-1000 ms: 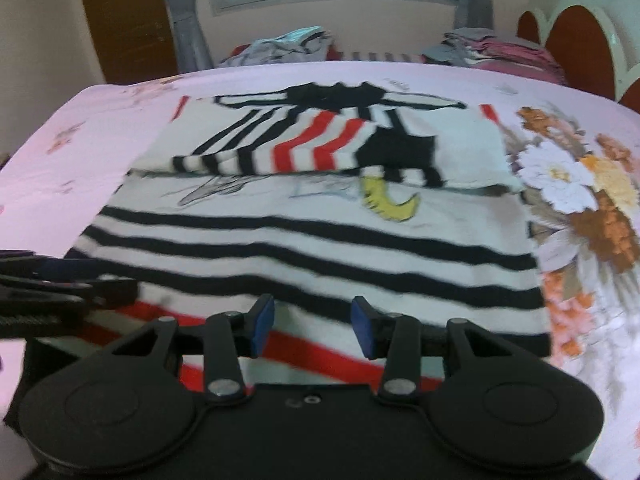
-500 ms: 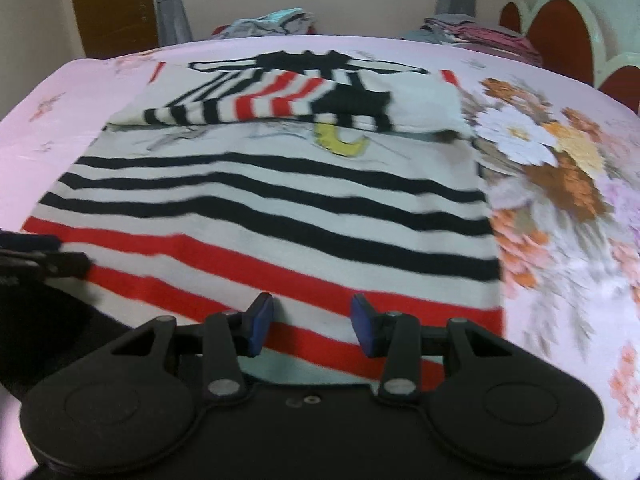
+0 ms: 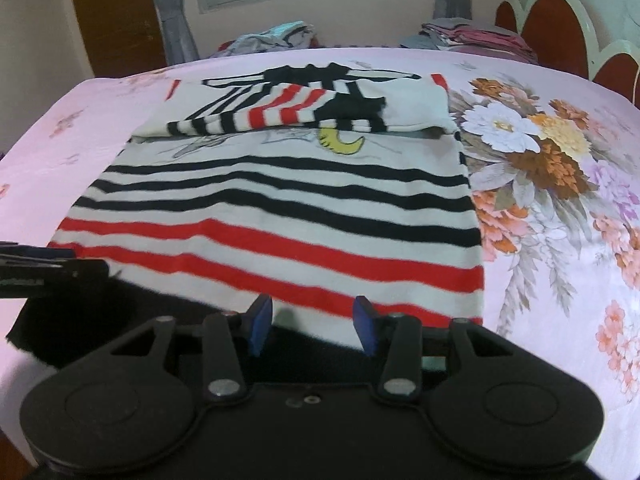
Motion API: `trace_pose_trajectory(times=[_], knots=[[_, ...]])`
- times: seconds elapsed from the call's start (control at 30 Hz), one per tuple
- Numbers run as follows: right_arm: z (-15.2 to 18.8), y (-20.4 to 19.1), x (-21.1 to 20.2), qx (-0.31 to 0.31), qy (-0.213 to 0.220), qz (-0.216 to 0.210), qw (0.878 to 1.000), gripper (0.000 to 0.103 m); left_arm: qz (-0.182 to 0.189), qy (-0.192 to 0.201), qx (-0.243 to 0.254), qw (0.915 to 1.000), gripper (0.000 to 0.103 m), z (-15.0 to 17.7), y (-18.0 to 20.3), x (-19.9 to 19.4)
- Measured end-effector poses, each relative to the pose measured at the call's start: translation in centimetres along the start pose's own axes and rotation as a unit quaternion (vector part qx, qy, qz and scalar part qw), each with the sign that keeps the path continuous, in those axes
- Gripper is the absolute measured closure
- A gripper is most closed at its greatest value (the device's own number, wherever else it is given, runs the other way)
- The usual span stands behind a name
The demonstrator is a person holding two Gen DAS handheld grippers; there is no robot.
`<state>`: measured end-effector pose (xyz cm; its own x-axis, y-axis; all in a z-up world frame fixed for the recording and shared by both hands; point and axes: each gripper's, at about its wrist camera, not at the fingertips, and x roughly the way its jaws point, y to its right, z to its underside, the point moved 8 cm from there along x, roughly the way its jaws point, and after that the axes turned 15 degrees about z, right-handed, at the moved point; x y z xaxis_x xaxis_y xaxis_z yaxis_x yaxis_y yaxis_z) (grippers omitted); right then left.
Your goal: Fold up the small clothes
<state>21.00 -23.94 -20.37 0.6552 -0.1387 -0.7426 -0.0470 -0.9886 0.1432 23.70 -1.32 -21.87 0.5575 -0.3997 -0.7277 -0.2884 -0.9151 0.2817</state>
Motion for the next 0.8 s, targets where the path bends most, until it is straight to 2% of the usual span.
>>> trace_pose_trajectory(times=[0.23, 0.47, 0.7, 0.8], knots=[[2.7, 0.5, -0.3, -0.014, -0.011, 0.006, 1.0, 0.057, -0.016, -0.002, -0.008, 0.9998, 0.036, 2.7, -0.9, -1.0], [3.1, 2.2, -1.3, 0.003, -0.008, 0.021, 1.0, 0.055, -0.011, 0.005, -0.025, 0.9996, 0.035, 3.3, -1.8, -2.8], [3.3, 4.6, -1.8, 0.048, -0.013, 0.063, 0.997, 0.048, -0.016, 0.019, -0.054, 0.9982, 0.031, 3.4, -5.6, -5.0], [3.7, 5.6, -1.6, 0.063, -0.023, 0.083, 0.994, 0.048, 0.002, 0.011, -0.08, 0.9968, 0.031, 3.8, -7.2, -4.7]])
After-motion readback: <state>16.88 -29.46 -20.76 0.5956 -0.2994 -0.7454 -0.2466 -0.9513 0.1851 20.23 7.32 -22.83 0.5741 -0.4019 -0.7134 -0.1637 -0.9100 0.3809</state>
